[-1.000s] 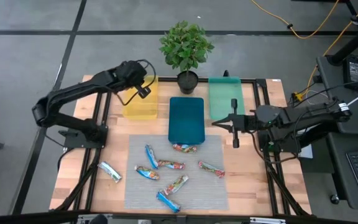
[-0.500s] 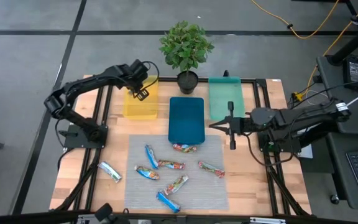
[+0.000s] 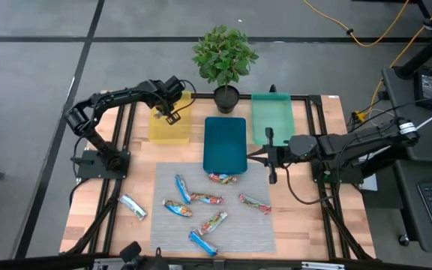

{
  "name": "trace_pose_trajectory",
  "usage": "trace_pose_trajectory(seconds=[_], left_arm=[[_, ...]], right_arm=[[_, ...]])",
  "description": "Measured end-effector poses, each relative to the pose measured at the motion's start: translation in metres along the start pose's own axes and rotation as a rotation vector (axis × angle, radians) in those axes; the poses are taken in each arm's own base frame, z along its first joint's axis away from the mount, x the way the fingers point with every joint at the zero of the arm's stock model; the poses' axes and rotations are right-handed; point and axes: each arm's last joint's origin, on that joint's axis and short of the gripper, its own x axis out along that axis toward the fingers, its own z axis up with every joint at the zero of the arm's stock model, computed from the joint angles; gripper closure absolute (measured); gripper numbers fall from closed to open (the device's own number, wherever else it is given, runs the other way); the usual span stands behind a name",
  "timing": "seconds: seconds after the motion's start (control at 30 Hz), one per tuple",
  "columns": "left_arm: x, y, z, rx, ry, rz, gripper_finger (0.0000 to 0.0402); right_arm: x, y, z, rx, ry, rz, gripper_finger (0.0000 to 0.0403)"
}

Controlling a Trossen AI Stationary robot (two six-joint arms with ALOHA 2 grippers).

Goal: Pick and place Granola Bars by type
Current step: Put the orange granola bar into the yellow bin, then put the red granola bar into the green bin

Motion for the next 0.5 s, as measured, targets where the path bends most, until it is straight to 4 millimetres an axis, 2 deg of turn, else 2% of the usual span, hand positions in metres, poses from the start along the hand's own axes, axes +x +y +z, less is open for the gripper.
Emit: trace_pose_trajectory(seconds=[0.33,0.5], left_arm=[[-0.002,-0.003,-0.002,0.050,0.017,0.010,0.0294],[-0.014,-0.005,-0.004,0.053,-0.018,0.014,0.0267]], right_arm=[[0.000,0.000,0.000,-0.001,0.000,0.000,0.0389],[0.000,0.000,0.000,-0.001,0.000,0.000,0.0389]])
